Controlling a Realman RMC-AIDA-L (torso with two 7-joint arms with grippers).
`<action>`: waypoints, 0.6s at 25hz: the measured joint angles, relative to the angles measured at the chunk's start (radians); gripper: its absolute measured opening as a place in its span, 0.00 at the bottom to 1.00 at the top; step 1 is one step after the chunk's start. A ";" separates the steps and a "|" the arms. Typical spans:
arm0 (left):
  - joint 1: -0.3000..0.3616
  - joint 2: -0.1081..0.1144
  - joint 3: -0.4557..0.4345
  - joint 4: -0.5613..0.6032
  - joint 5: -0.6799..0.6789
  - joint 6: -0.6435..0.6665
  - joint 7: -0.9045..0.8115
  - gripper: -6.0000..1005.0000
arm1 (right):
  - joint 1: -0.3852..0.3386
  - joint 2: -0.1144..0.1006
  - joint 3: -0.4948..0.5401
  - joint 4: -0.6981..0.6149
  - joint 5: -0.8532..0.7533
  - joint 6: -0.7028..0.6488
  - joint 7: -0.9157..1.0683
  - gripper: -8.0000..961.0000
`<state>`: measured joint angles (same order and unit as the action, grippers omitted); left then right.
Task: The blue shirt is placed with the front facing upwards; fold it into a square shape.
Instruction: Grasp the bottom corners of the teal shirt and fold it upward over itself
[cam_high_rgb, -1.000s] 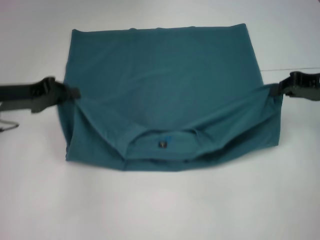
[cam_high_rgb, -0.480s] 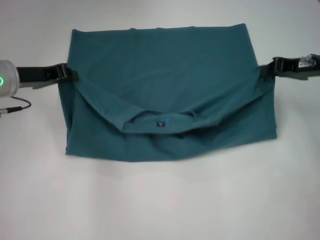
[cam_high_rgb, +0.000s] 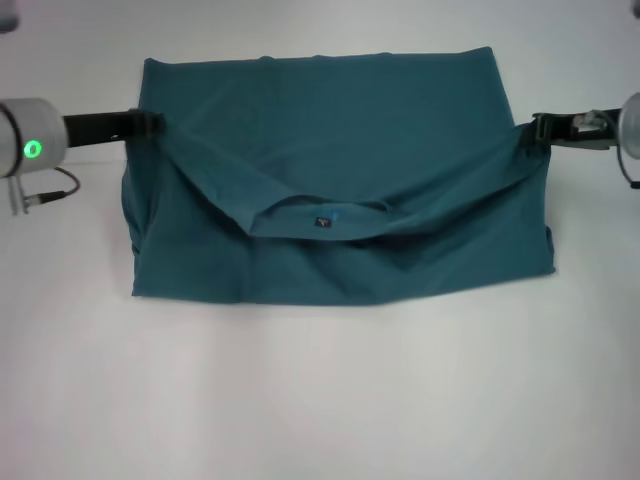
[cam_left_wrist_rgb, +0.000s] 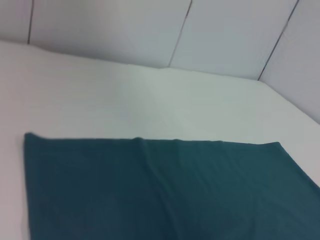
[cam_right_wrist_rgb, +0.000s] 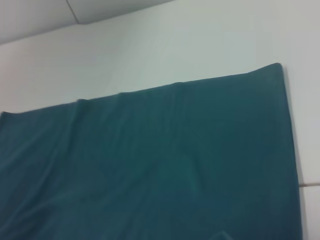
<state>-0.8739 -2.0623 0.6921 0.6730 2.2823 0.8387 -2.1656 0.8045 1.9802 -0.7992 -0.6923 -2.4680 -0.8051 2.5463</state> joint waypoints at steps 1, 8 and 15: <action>-0.008 -0.005 0.001 -0.010 0.001 -0.018 0.017 0.02 | 0.008 0.000 -0.006 0.017 -0.006 0.022 0.000 0.08; -0.061 0.000 0.012 -0.084 0.006 -0.104 0.083 0.02 | 0.045 0.002 -0.070 0.062 -0.014 0.124 -0.001 0.08; -0.082 -0.005 0.015 -0.090 0.006 -0.149 0.118 0.02 | 0.083 0.002 -0.095 0.093 -0.014 0.196 -0.001 0.09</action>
<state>-0.9559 -2.0675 0.7068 0.5834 2.2884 0.6901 -2.0472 0.8872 1.9826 -0.8939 -0.5992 -2.4821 -0.6091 2.5451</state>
